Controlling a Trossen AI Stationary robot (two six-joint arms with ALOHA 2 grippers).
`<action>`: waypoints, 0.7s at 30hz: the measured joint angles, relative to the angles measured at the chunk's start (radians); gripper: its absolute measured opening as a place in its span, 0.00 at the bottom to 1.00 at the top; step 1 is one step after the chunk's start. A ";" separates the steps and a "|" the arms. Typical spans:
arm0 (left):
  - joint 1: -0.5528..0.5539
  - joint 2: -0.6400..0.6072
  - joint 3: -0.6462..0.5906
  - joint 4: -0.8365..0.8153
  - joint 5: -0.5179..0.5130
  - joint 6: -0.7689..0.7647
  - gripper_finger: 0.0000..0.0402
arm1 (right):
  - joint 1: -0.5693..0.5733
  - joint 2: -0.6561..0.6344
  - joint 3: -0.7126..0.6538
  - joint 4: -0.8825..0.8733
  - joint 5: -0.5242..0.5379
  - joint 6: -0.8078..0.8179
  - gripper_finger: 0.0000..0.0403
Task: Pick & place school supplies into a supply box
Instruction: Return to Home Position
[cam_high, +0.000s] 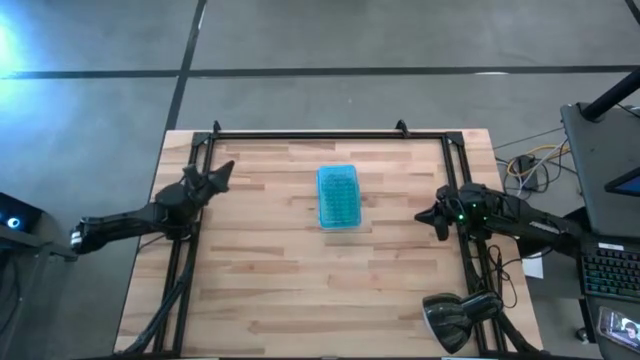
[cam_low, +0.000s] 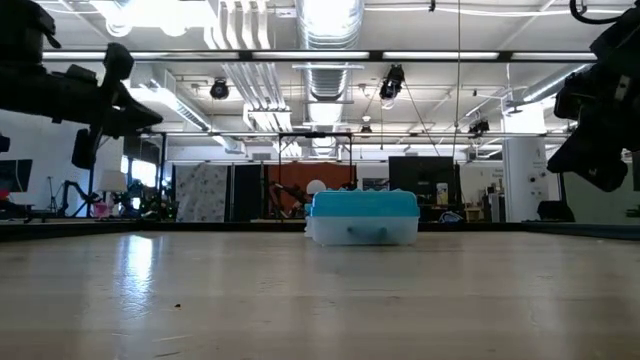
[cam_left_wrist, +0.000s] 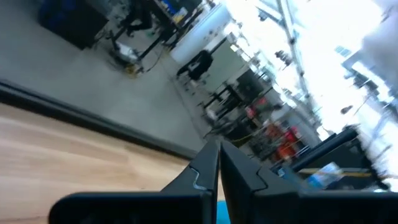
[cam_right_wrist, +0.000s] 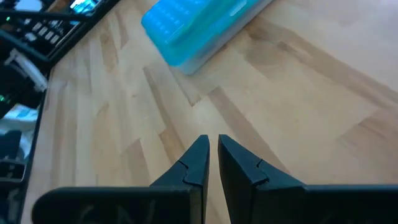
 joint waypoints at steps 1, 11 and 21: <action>0.000 -0.018 0.000 0.002 0.000 0.000 0.00 | 0.012 0.000 0.000 0.000 0.000 0.000 0.07; -0.010 -0.100 -0.001 0.007 0.000 0.000 0.00 | 0.048 0.000 0.000 0.000 -0.002 0.000 0.07; -0.019 -0.098 -0.001 0.009 0.001 0.000 0.00 | 0.048 0.001 0.000 0.000 -0.001 0.000 0.07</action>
